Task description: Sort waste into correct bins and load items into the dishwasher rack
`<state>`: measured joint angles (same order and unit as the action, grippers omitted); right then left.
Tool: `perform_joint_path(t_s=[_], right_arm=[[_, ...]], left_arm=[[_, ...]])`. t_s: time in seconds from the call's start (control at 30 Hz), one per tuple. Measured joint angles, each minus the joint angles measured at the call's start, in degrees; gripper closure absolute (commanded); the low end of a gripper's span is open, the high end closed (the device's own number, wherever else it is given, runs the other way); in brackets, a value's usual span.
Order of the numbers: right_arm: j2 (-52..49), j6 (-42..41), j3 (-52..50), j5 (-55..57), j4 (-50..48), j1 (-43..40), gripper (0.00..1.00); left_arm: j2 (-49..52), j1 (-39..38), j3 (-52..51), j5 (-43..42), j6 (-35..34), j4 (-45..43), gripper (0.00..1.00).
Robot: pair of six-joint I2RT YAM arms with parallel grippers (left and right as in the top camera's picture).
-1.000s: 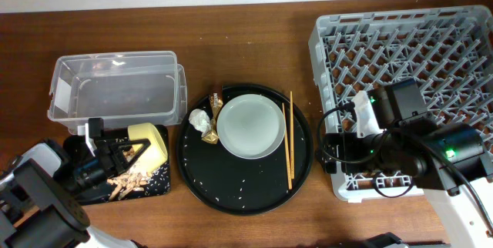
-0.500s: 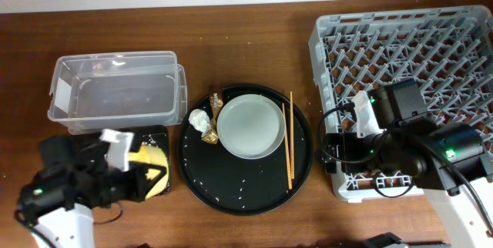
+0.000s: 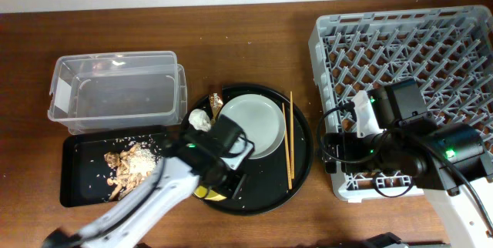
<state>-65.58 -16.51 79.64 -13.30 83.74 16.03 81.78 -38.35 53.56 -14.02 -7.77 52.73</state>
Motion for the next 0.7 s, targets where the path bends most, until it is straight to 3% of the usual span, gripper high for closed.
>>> perform_joint_path(t_s=[0.13,0.17,0.23,0.3,0.37,0.5,0.6,0.7], right_arm=[[0.0,-0.1,0.0,0.0,0.0,0.0,0.02],[0.0,0.0,0.0,0.0,0.0,0.0,0.02],[0.0,0.0,0.0,0.0,0.0,0.0,0.02],[0.0,0.0,0.0,0.0,0.0,0.0,0.02],[0.0,0.0,0.0,0.0,0.2,0.0,0.02],[0.0,0.0,0.0,0.0,0.2,0.0,0.01],[0.0,0.0,0.0,0.0,0.1,0.0,0.01],[-0.2,0.0,0.0,0.0,0.2,0.0,0.02]], left_arm=[[6.0,-4.2,0.0,5.0,-3.4,-3.2,0.76],[6.2,-4.4,0.0,5.7,-4.0,-3.6,0.68],[6.2,-4.4,0.3,6.6,-5.0,-3.9,0.37],[6.3,-4.4,2.3,7.2,-5.2,-1.5,0.32],[6.8,-3.7,11.0,9.6,-5.5,5.2,0.20],[6.6,0.9,22.1,13.0,-4.8,6.2,0.18],[7.3,9.1,23.7,16.3,-3.1,-1.1,0.18],[14.6,13.8,24.0,17.6,-0.3,-9.0,0.21]])
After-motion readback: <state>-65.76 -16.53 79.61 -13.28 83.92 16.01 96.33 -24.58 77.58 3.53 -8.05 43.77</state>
